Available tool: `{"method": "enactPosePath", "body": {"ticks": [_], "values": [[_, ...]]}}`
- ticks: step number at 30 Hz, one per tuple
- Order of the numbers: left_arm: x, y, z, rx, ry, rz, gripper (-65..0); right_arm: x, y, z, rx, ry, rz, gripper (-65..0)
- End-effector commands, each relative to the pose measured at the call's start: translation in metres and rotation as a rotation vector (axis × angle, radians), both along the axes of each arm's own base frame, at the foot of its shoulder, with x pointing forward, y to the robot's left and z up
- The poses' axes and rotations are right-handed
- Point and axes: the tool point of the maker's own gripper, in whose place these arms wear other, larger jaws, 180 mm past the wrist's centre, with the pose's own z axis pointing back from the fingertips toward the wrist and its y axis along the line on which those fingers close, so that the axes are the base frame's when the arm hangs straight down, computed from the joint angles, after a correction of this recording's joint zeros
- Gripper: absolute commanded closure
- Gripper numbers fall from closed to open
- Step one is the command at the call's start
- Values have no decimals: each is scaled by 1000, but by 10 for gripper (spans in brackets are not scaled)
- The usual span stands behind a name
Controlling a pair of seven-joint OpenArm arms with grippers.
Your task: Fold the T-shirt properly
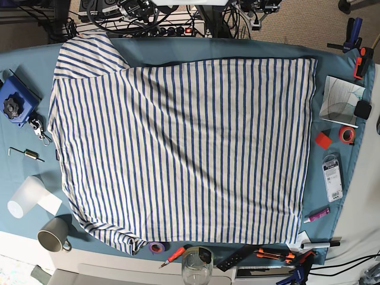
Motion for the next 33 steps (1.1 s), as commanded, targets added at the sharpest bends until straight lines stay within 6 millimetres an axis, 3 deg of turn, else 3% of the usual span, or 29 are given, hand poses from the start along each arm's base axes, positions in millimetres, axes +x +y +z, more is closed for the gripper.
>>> {"method": "enactPosePath", "body": {"ticks": [1, 33], "values": [[-1, -1, 0, -7, -1, 0, 0, 1, -3, 0, -2, -4, 1, 0], [-4, 6, 0, 5, 4, -2, 0, 0, -7, 1, -8, -1, 2, 0]]}}
